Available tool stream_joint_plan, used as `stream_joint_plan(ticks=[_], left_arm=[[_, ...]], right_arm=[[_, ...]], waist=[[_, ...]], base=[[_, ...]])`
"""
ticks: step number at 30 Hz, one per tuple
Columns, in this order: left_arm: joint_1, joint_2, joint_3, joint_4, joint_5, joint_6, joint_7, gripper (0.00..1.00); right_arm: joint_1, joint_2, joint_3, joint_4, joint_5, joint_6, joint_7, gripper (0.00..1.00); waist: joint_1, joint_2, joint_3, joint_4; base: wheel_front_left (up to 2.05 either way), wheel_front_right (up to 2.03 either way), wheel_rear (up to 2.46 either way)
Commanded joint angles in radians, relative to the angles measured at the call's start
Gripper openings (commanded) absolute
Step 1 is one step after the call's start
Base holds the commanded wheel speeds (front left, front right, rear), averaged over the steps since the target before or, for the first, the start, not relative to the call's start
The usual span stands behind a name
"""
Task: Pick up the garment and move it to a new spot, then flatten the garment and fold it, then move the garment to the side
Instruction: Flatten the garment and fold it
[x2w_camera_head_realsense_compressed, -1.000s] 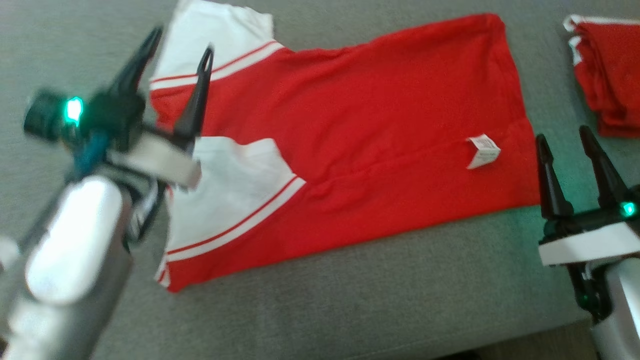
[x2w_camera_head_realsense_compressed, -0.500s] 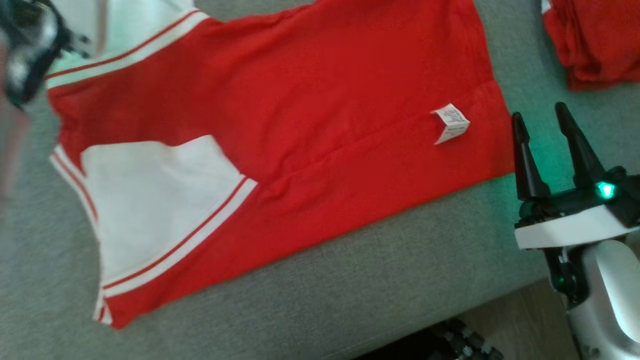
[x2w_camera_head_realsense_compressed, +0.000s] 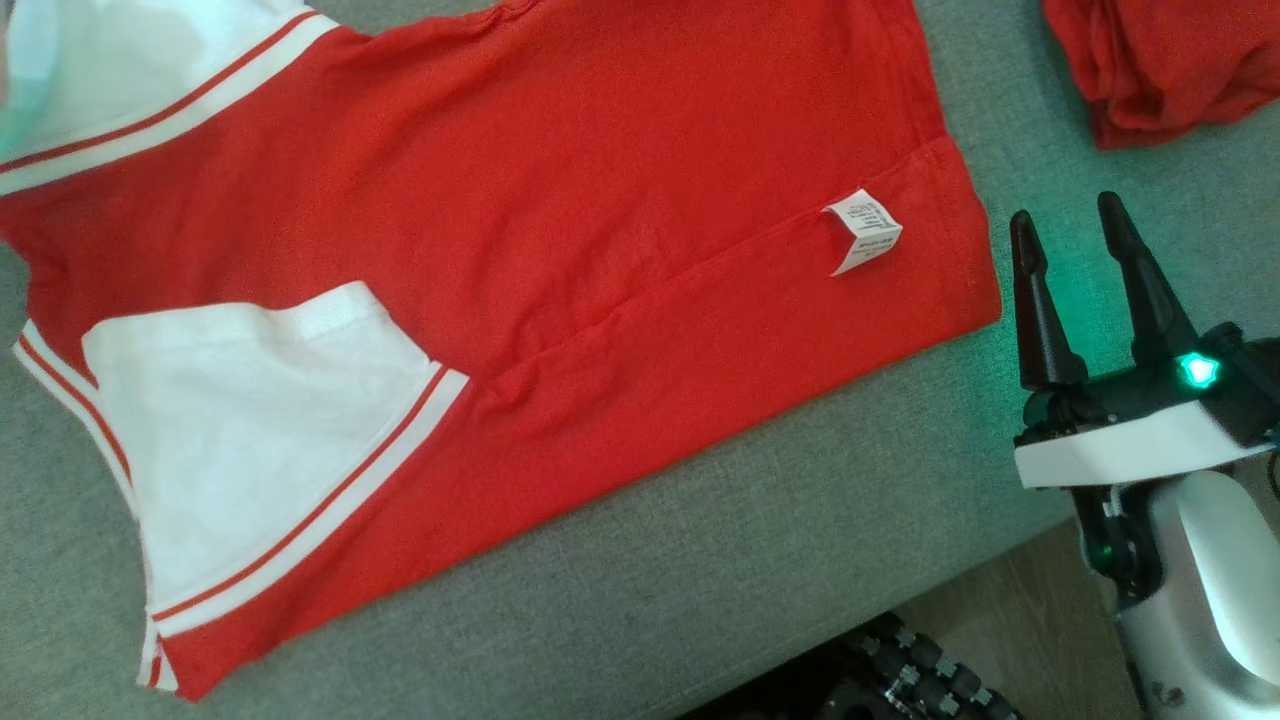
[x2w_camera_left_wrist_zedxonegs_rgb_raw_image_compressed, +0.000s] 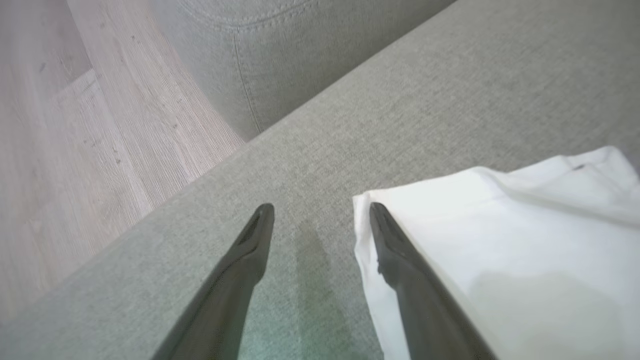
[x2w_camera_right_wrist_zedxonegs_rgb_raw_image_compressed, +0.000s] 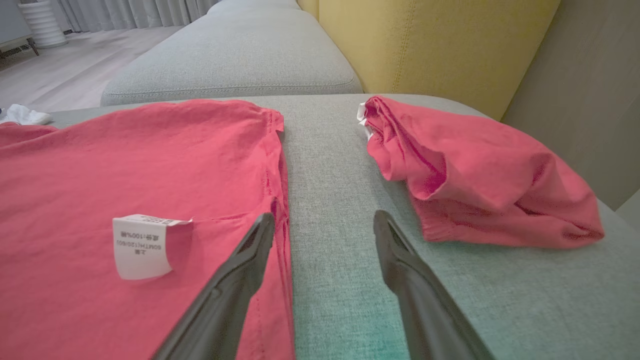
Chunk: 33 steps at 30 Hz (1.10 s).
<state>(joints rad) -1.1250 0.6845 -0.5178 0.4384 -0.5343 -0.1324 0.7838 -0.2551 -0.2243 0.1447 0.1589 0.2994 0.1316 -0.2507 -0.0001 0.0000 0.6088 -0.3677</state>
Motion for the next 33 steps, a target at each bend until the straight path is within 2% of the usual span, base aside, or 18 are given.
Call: stream_joint_plan(ticks=[1, 10, 12, 13, 14, 15, 18, 20, 21, 22, 23, 24, 25, 26, 33], left_arm=[[-0.014, 0.048, 0.036, -0.036, -0.012, 0.002, 0.017, 1.0], [0.012, 0.061, 0.012, -0.059, -0.058, 0.002, 0.066, 1.0], [0.013, 0.071, 0.003, -0.072, -0.071, 0.002, 0.064, 0.71], [0.013, 0.077, -0.001, -0.079, -0.074, 0.002, 0.057, 0.69], [0.013, 0.083, -0.004, -0.083, -0.076, 0.002, 0.051, 0.76], [0.013, 0.089, -0.006, -0.084, -0.079, 0.002, 0.048, 0.98], [0.013, 0.105, -0.016, -0.091, -0.093, 0.002, 0.052, 0.95], [0.008, 0.112, -0.023, -0.098, -0.099, 0.002, 0.056, 0.84], [0.008, 0.112, -0.023, -0.098, -0.099, 0.002, 0.056, 0.84], [0.005, 0.115, -0.028, -0.101, -0.102, 0.002, 0.058, 0.75], [0.002, 0.119, -0.033, -0.103, -0.105, 0.002, 0.059, 0.48], [0.0, 0.121, -0.038, -0.104, -0.108, 0.002, 0.06, 0.36], [-0.002, 0.124, -0.042, -0.105, -0.112, 0.002, 0.061, 0.07], [-0.004, 0.126, -0.045, -0.105, -0.116, 0.002, 0.062, 0.0], [-0.028, 0.136, -0.079, -0.116, -0.123, 0.002, 0.032, 0.0]], right_arm=[[0.021, -0.005, 0.008, -0.023, 0.004, -0.001, -0.011, 1.0], [-0.001, -0.009, 0.01, -0.023, 0.011, -0.001, -0.011, 1.0], [-0.002, -0.011, 0.007, -0.022, 0.011, -0.001, -0.011, 1.0], [-0.003, -0.011, 0.006, -0.021, 0.011, -0.001, -0.011, 1.0], [-0.003, -0.011, 0.007, -0.019, 0.01, -0.001, -0.011, 1.0], [-0.003, -0.01, 0.009, -0.018, 0.01, -0.001, -0.011, 1.0], [-0.005, -0.009, 0.012, -0.015, 0.012, -0.001, -0.011, 1.0], [-0.005, -0.009, 0.012, -0.013, 0.015, -0.001, -0.011, 1.0], [-0.005, -0.009, 0.012, -0.013, 0.015, -0.001, -0.011, 1.0], [-0.006, -0.009, 0.012, -0.012, 0.015, -0.001, -0.011, 1.0], [-0.006, -0.009, 0.013, -0.01, 0.015, -0.001, -0.011, 1.0], [-0.007, -0.008, 0.014, -0.009, 0.015, -0.001, -0.011, 1.0], [-0.008, -0.008, 0.016, -0.008, 0.016, -0.001, -0.011, 1.0], [-0.008, -0.008, 0.016, -0.007, 0.016, -0.001, -0.011, 1.0], [-0.038, -0.034, 0.031, 0.006, 0.021, -0.001, -0.011, 1.0]], waist=[[0.0001, 0.0, 0.005, 0.001], [0.0001, 0.0, 0.027, -0.003], [0.0001, 0.0, 0.028, -0.004], [0.0001, 0.0, 0.029, -0.005], [0.0001, 0.0, 0.029, -0.007], [0.0001, 0.0, 0.029, -0.009], [0.0001, 0.0, 0.033, -0.015], [0.0001, 0.0, 0.038, -0.018], [0.0001, 0.0, 0.038, -0.018], [0.0001, 0.0, 0.041, -0.019], [0.0001, 0.0, 0.042, -0.02], [0.0001, 0.0, 0.044, -0.021], [0.0001, 0.0, 0.045, -0.023], [0.0001, 0.0, 0.046, -0.024], [0.0001, 0.0, 0.036, -0.016]], base=[[0.0, 0.0, 0.0], [0.0, 0.0, 0.0], [0.0, 0.0, 0.0], [0.0, 0.0, 0.0], [0.0, 0.0, 0.0], [0.0, 0.0, 0.0], [0.0, 0.0, 0.0], [0.0, 0.0, 0.0], [0.0, 0.0, 0.0], [0.0, 0.0, 0.0], [0.0, 0.0, 0.0], [0.0, 0.0, 0.0], [0.0, 0.0, 0.0], [0.0, 0.0, 0.0], [0.0, 0.0, 0.0]])
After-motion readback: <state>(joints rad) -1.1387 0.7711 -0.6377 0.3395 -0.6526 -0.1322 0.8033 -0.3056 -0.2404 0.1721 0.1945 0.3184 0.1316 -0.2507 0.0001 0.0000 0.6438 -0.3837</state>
